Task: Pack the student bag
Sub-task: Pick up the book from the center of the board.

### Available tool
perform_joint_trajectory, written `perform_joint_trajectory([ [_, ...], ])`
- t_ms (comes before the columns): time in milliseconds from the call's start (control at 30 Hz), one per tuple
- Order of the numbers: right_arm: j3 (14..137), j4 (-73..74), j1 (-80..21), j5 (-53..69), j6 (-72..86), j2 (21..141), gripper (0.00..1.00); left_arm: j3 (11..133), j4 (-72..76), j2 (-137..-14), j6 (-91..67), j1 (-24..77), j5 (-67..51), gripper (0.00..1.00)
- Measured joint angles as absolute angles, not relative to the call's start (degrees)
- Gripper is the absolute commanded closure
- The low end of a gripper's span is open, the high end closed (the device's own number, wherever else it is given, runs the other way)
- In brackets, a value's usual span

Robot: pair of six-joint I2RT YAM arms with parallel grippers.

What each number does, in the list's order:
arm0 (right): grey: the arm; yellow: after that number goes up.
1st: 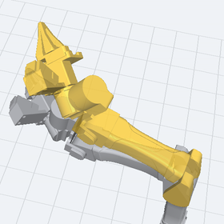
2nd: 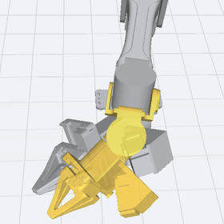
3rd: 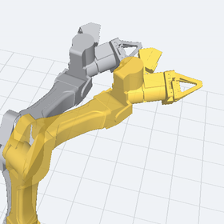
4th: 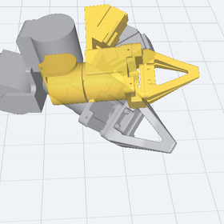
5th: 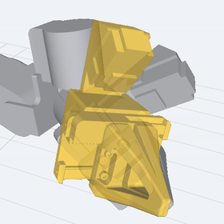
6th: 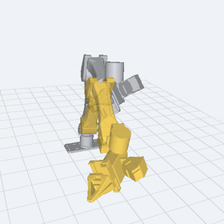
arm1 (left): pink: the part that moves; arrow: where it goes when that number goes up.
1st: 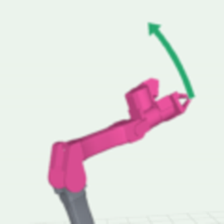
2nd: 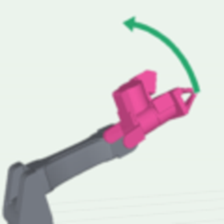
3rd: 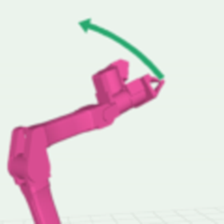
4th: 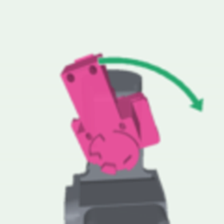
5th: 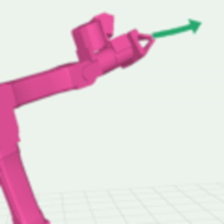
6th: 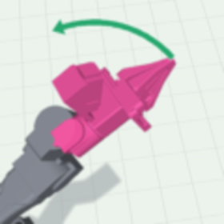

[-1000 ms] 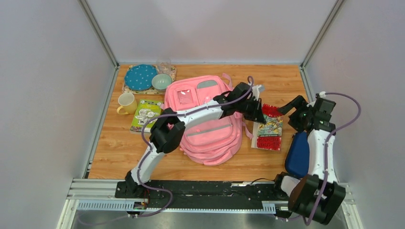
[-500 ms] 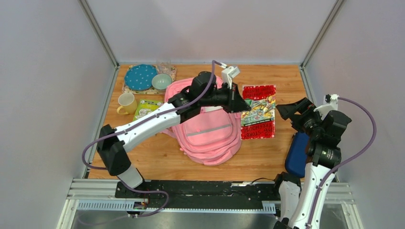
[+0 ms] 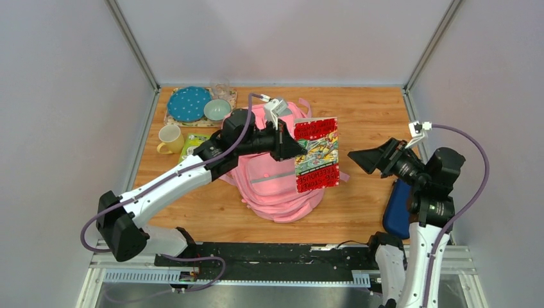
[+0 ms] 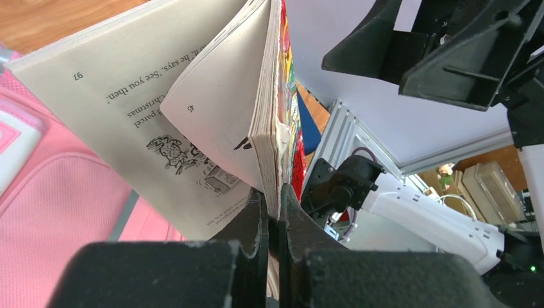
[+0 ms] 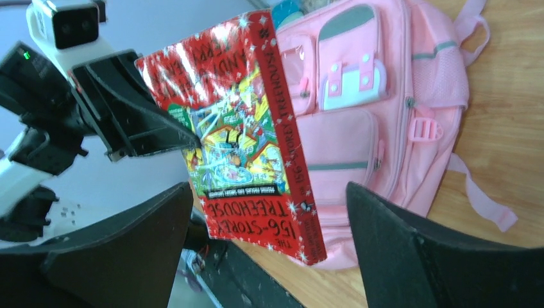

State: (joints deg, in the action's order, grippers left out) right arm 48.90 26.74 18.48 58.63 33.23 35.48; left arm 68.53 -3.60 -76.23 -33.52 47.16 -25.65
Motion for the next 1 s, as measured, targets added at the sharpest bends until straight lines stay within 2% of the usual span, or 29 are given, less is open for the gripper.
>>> perform_joint_trajectory([
  [133,51.9,32.7,10.5,54.2,26.8,38.5,0.10,67.1,-3.1,-76.1,-33.6,47.0,-26.5,1.00],
  [300,51.5,33.3,-1.2,48.0,24.6,41.3,0.10,66.3,-1.6,-76.1,-34.2,47.1,-29.0,1.00],
  [467,48.0,31.4,-3.7,45.3,24.7,42.4,0.09,64.9,0.3,-74.7,-34.2,47.0,-31.8,1.00],
  [700,45.4,24.1,-5.2,49.7,27.5,42.3,0.12,62.0,5.3,-73.2,-35.4,46.2,-37.7,1.00],
  [767,45.4,22.7,-5.5,51.0,28.0,42.3,0.20,61.8,6.7,-73.2,-36.0,46.1,-39.1,1.00],
  [867,45.3,20.8,-6.1,52.8,28.8,42.3,0.43,61.4,9.1,-73.3,-37.2,46.0,-40.9,1.00],
  [900,45.3,20.1,-6.3,53.4,29.2,42.3,0.62,61.3,9.6,-73.5,-37.3,46.0,-41.2,1.00],
  [967,45.1,19.1,-6.5,54.3,29.4,42.2,0.79,61.1,9.9,-73.7,-37.5,46.0,-41.5,0.99],
  [1000,45.0,19.0,-6.5,54.7,29.6,42.1,0.95,61.0,9.9,-73.8,-37.3,45.9,-41.2,0.90],
])
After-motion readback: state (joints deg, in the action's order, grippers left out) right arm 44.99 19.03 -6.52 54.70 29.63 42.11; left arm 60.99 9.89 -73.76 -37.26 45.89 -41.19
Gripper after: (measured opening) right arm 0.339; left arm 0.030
